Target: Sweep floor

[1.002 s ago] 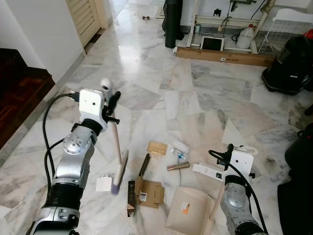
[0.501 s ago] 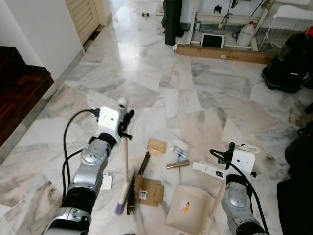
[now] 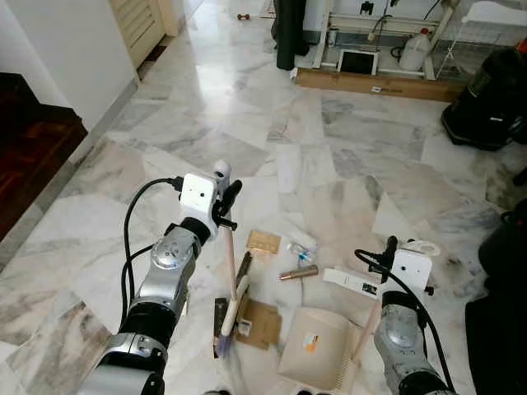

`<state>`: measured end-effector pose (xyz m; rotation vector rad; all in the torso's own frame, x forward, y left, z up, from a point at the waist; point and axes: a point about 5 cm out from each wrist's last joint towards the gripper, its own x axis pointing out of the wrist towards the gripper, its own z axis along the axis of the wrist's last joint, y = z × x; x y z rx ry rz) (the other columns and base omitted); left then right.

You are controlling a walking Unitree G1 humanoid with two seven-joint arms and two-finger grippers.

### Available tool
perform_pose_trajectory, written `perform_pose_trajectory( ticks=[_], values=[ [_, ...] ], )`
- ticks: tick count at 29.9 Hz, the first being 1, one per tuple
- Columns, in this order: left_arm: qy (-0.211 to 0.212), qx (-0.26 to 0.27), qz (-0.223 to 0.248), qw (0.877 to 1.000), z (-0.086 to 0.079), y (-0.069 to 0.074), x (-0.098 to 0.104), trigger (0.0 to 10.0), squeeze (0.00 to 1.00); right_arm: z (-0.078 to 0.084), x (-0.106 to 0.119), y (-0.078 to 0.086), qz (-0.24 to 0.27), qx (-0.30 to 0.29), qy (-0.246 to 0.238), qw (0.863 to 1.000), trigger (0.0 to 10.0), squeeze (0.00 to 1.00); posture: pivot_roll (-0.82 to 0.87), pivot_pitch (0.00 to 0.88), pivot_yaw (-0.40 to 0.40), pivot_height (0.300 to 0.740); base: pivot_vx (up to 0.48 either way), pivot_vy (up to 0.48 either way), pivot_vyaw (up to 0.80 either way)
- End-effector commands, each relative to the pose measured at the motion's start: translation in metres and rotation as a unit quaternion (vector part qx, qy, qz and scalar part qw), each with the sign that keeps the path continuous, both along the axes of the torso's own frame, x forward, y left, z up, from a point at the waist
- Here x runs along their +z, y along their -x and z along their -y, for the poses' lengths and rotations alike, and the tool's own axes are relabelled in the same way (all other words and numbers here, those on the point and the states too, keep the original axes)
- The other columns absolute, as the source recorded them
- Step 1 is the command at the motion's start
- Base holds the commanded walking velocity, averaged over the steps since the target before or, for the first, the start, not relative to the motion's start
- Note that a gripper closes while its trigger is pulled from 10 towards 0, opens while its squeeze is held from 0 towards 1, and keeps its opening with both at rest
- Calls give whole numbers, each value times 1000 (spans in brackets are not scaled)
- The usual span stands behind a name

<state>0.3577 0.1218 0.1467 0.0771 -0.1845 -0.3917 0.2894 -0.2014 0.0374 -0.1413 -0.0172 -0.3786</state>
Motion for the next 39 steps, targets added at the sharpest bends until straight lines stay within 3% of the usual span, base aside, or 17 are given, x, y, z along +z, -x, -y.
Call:
perform_pose_trajectory(
  ticks=[1, 6, 7, 14, 21, 28, 33, 38, 39],
  values=[
    [-1, -6, 6, 1000, -1, -1, 3, 10000, 0, 3, -27, 20, -72, -15, -10, 997, 10000, 0, 134, 172, 41, 740, 0, 0, 0],
    [26, -5, -13, 1000, -1, -4, 2, 10000, 0, 4, -27, 20, -72, -14, -9, 997, 10000, 0, 130, 164, 41, 740, 0, 0, 0],
    [59, 0, -21, 998, 0, -6, 5, 10000, 0, 5, -26, 19, -70, -14, -9, 997, 10000, 0, 128, 158, 41, 740, 0, 0, 0],
    [146, -3, -45, 988, 6, -12, 11, 10000, 0, 5, -24, 17, -66, -12, -9, 998, 10000, 0, 124, 143, 40, 740, 0, 0, 0],
    [199, -14, -60, 978, 9, -14, 18, 10000, 0, 4, -24, 16, -66, -10, -11, 998, 10000, 0, 128, 136, 37, 740, 0, 0, 0],
    [204, -27, -57, 977, 11, -15, 24, 10000, 0, 4, -22, 14, -61, -11, -12, 998, 10000, 0, 133, 139, 33, 740, 0, 0, 0],
    [183, -25, -36, 982, 7, -14, 31, 10000, 0, 7, -17, 10, -50, -14, -15, 999, 10000, 0, 136, 136, 32, 740, 0, 0, 0],
    [158, -12, 18, 987, 0, -12, 47, 10000, 0, 13, -11, 6, -33, -30, -29, 999, 10000, 0, 137, 124, 31, 740, 0, 0, 0],
    [145, -3, 47, 988, -5, -10, 55, 10000, 0, 17, -6, 4, -22, -36, -37, 998, 10000, 0, 137, 115, 31, 740, 0, 0, 0]
  ],
)
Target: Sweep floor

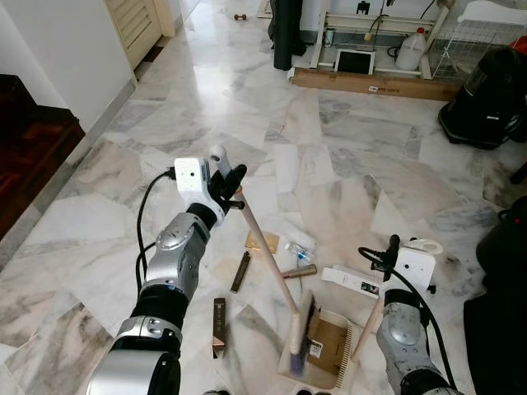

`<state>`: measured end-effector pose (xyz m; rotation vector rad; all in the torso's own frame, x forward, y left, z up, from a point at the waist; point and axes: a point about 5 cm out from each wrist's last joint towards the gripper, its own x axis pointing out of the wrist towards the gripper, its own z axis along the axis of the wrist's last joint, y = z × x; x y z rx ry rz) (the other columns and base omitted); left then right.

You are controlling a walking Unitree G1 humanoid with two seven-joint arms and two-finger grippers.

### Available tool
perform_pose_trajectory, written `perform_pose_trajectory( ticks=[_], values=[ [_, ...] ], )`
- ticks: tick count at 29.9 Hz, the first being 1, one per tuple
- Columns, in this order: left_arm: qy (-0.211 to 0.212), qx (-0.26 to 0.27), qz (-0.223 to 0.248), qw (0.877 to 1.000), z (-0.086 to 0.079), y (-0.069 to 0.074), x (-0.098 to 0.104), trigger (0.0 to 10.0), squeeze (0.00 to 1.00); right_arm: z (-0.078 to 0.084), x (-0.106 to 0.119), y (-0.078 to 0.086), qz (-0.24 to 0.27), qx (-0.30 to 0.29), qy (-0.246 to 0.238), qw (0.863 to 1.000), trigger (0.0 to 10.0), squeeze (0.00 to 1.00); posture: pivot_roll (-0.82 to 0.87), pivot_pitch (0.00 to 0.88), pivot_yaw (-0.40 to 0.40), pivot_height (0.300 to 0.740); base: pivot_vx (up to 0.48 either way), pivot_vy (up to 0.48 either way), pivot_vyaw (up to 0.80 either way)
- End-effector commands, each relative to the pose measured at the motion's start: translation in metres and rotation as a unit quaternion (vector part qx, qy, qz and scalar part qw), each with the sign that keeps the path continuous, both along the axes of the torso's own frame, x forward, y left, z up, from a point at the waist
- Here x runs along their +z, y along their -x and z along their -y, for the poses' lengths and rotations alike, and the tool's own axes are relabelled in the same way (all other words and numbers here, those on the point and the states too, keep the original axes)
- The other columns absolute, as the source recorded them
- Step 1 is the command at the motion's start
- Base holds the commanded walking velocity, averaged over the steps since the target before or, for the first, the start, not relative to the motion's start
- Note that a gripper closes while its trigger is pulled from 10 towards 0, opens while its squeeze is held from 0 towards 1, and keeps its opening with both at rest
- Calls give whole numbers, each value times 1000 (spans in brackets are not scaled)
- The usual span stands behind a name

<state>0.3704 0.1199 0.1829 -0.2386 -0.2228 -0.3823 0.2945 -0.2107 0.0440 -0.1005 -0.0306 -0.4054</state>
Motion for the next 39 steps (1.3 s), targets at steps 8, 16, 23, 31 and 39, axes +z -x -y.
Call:
perform_pose_trajectory(
  ticks=[8, 16, 23, 31, 39],
  values=[
    [-38, 39, 89, 995, -12, 8, 25, 10000, 0, 18, 0, 3, 5, -27, -34, 999, 10000, 0, 130, 83, 30, 740, 0, 0, 0],
    [-60, 39, 96, 993, -9, 10, 21, 10000, 0, 28, 10, 4, 45, -32, -38, 998, 10000, 0, 113, 44, 29, 740, 0, 0, 0],
    [-77, 40, 95, 992, -8, 12, 15, 10000, 0, 35, 26, 6, 100, -34, -32, 994, 10000, 0, 104, 27, 30, 740, 0, 0, 0],
    [-90, 36, 91, 991, -5, 15, 7, 10000, 0, 40, 44, 5, 158, -42, -53, 985, 10000, 0, 87, 0, 29, 740, 0, 0, 0],
    [-128, 41, 95, 986, -4, 22, -7, 10000, 0, 33, 53, 1, 160, -11, -49, 986, 10000, 0, 69, 0, 17, 740, 0, 0, 0]
  ],
)
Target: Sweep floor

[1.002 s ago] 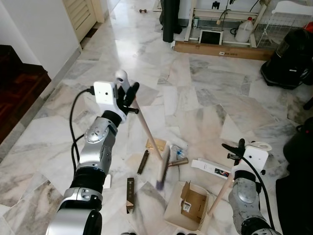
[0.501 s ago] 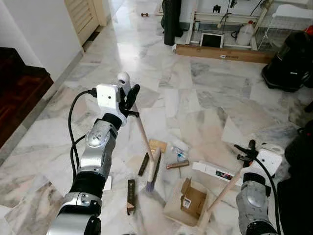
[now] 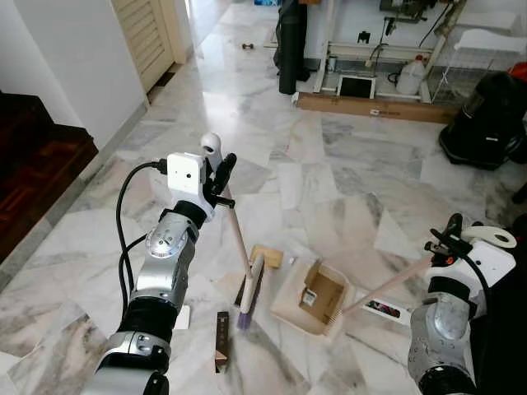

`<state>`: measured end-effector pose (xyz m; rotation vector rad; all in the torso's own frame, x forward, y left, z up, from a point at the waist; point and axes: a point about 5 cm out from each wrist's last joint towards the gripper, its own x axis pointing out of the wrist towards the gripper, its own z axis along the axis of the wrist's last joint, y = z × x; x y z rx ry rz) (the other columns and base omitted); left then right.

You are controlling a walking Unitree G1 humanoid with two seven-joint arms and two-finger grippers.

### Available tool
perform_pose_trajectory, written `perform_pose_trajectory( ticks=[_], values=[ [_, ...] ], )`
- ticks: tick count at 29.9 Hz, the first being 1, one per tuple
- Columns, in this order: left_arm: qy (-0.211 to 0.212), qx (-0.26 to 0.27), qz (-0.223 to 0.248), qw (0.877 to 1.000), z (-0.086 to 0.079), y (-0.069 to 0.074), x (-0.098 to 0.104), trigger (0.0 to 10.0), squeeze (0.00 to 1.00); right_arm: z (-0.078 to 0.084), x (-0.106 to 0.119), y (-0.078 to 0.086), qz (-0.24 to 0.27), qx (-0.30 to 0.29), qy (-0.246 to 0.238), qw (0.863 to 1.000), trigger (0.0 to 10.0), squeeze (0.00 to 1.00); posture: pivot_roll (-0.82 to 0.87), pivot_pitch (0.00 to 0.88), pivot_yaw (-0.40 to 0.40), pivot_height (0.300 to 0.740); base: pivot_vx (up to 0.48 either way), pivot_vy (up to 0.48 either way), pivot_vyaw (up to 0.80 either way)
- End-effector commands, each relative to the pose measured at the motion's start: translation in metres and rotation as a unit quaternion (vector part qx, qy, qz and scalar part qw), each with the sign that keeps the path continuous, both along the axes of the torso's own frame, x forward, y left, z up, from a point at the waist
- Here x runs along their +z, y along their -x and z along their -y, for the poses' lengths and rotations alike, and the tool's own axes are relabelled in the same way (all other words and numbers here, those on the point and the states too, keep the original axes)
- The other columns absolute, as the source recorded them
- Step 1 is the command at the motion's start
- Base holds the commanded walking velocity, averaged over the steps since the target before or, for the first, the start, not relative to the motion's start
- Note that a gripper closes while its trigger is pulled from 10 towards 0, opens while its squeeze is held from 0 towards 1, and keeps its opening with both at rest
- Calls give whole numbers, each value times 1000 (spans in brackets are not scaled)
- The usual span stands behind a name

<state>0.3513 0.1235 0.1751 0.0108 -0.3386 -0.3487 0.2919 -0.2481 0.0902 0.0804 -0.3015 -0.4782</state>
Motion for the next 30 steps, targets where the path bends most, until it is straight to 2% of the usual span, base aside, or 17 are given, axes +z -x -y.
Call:
perform_pose_trajectory(
  ticks=[1, 4, 12, 24, 30],
  values=[
    [-21, 5, 19, 1000, 0, 3, 1, 10000, 0, -4, 7, -2, 11, 18, 13, 1000, 10000, 0, 69, 0, 17, 740, 0, 0, 0],
    [-15, 22, 20, 999, -2, 3, 0, 10000, 0, -3, 13, -2, 23, 20, 9, 999, 10000, 0, 65, 0, 9, 740, 0, 0, 0],
    [-18, 47, 29, 998, -6, 2, 1, 10000, 0, 0, 35, -5, 44, 40, 38, 998, 10000, 0, 52, 4, -11, 740, 0, 0, 0],
    [-22, 50, 26, 998, -9, 2, -1, 10000, 0, -9, 43, -7, 50, 51, 32, 997, 10000, 0, 54, 23, 13, 740, 0, 0, 0],
    [-28, 54, 28, 998, -13, 1, 2, 10000, 0, -14, 43, -4, 50, 58, 36, 996, 10000, 0, 58, 38, 25, 740, 0, 0, 800]
  ],
)
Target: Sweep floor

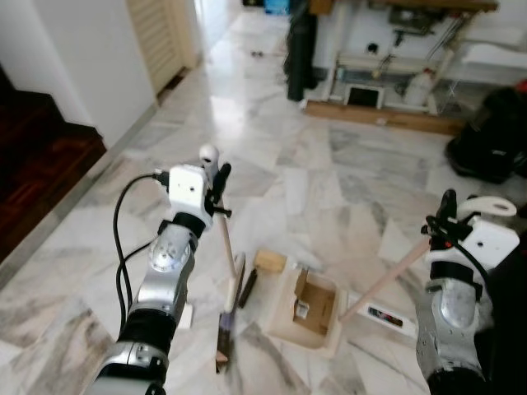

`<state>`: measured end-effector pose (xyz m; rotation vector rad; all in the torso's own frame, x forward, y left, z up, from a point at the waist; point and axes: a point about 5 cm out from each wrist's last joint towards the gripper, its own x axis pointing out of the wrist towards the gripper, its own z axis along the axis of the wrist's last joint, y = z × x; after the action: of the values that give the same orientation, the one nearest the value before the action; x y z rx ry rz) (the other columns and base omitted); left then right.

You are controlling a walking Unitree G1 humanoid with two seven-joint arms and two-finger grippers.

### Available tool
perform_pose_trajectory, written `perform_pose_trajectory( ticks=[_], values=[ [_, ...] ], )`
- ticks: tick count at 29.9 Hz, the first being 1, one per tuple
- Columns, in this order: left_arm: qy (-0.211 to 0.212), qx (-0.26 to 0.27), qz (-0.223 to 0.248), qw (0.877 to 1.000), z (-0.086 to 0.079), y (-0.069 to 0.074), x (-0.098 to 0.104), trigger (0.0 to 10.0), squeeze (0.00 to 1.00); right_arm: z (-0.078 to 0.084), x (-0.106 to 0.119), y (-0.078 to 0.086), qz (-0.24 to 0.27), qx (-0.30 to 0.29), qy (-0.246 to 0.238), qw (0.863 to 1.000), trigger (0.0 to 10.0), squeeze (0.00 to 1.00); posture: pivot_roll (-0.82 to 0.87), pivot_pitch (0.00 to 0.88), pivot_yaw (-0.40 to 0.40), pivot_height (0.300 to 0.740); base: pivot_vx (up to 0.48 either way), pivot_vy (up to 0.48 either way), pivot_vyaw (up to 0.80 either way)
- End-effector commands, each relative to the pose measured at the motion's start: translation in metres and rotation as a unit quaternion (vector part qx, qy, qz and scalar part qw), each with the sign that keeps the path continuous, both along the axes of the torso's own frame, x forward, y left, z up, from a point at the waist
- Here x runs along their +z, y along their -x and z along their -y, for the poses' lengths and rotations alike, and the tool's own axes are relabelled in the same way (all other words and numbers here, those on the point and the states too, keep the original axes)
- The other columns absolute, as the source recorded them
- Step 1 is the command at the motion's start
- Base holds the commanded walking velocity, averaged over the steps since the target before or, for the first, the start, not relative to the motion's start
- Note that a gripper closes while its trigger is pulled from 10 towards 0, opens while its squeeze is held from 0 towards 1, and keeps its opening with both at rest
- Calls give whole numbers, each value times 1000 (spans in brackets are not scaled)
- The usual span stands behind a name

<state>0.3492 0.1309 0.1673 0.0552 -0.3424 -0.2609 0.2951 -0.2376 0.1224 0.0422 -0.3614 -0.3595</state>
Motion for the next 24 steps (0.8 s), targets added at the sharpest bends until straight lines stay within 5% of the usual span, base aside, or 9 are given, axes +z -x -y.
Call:
perform_pose_trajectory(
  ticks=[1, 24],
  values=[
    [-16, 8, 22, 1000, -6, -1, 10, 10000, 0, -4, 11, -1, 25, 4, 1, 1000, 10000, 0, 59, 37, 26, 740, 0, 0, 800],
    [-27, 29, 21, 999, -12, 0, 9, 10000, 0, -7, 15, -2, 26, 8, -5, 1000, 10000, 0, 72, 29, 21, 740, 0, 0, 800]
  ],
)
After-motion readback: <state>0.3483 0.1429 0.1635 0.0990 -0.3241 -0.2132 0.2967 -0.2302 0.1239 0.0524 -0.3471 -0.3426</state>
